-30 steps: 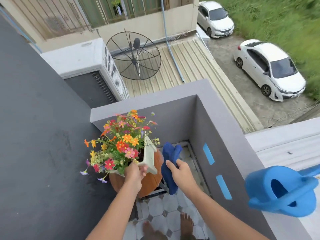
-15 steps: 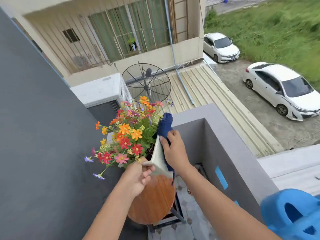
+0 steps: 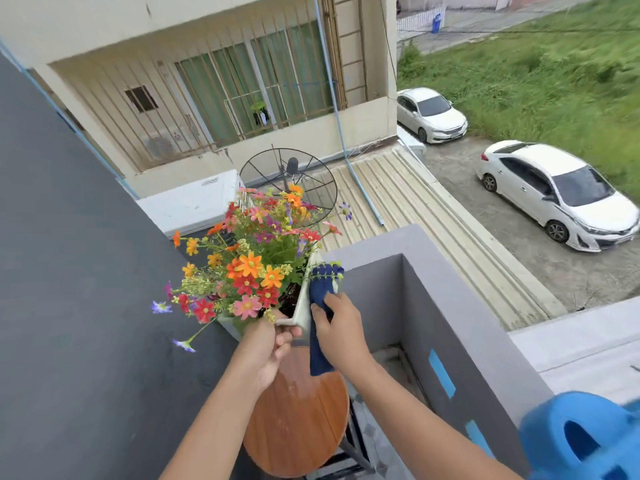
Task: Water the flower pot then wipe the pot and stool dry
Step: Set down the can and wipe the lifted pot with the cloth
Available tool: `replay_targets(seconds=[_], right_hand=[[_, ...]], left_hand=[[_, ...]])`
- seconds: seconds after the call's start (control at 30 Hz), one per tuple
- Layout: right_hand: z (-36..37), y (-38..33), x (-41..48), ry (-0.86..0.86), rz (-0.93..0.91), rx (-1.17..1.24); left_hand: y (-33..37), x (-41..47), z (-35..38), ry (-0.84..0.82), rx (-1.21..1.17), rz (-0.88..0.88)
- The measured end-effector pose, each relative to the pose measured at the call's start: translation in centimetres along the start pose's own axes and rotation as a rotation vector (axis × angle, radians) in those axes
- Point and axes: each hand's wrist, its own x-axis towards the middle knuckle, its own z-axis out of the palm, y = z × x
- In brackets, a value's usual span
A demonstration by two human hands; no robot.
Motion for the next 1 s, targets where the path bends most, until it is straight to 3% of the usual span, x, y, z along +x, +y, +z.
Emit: replay_targets(seconds=[0.17, 0.3, 0.47, 0.6, 0.8, 1.0], right_hand=[[-1.6, -2.6, 1.6, 0.028, -0.015, 0.147], [-2.9, -1.8, 5.1, 0.129, 0.022, 0.112], [-2.4, 2.6, 5.6, 0.099, 0.126, 0.036], [-3.1, 2.1, 6.2, 0.081, 0.158, 0.079], [-4.2, -3.7, 6.4, 0.077, -0.038, 0.137], [-3.5, -4.3, 0.9, 0.065, -0.197, 0.199]], left_hand=[[0.1, -0.6, 0.7, -0.031, 0.076, 0.005], [0.5, -1.4, 0.7, -0.077, 0.047, 0.019], [1.4, -1.7, 0.3, -0.112, -0.039, -0.007], [1.0, -1.7, -0.2, -0.134, -0.033, -0.011], [0.0, -1.8, 0.6, -0.067, -0.034, -0.02], [1.3, -1.8, 1.5, -0.108, -0.138, -0.011]])
